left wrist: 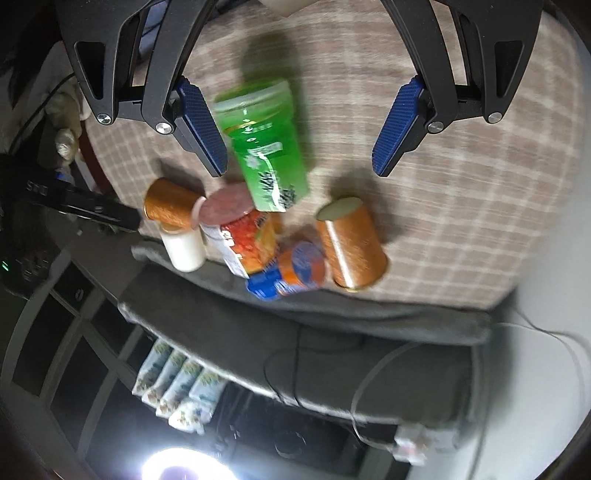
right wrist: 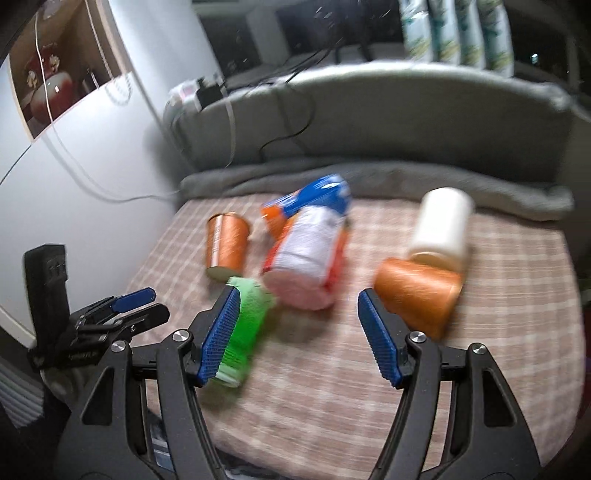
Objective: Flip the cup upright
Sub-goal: 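Close the left tool on the green bottle while the right tool opens and releases it, then rotate the held green bottle upright with the left tool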
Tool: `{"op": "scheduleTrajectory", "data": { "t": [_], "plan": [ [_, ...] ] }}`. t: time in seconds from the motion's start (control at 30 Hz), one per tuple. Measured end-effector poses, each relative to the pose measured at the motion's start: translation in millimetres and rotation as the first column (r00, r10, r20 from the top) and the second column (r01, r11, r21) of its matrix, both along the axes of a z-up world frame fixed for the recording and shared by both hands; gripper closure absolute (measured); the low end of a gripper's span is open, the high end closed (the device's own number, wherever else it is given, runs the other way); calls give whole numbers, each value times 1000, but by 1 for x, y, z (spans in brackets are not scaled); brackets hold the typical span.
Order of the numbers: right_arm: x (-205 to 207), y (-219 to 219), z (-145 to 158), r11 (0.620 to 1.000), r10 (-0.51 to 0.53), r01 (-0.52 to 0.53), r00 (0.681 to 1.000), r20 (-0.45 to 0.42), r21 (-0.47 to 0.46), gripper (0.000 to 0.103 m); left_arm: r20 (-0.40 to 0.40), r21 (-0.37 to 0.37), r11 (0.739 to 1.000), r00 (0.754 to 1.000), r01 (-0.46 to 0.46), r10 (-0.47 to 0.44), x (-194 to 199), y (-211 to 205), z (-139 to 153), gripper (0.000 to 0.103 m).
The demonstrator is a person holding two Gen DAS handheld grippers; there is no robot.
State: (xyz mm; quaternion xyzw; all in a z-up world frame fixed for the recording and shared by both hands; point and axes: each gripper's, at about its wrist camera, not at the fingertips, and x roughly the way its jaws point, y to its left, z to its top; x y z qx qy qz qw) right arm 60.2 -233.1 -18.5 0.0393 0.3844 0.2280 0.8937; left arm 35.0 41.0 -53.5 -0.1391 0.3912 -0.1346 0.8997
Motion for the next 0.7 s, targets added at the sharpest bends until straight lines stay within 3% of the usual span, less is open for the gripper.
{"op": "scheduleTrajectory", "data": {
  "t": [0.17, 0.43, 0.7],
  "plan": [
    [-17, -26, 5, 997, -70, 72, 996, 58, -28, 27, -105, -59, 996, 992, 66, -72, 25, -12, -15, 22],
    [-36, -52, -2, 991, -129, 130, 989, 68, -21, 27, -240, -143, 985, 962, 96, -128, 57, -23, -36, 24],
    [-38, -63, -10, 987, -162, 162, 985, 56, -10, 27, -303, -180, 977, 939, 110, -161, 73, -31, -50, 24]
  ]
}}
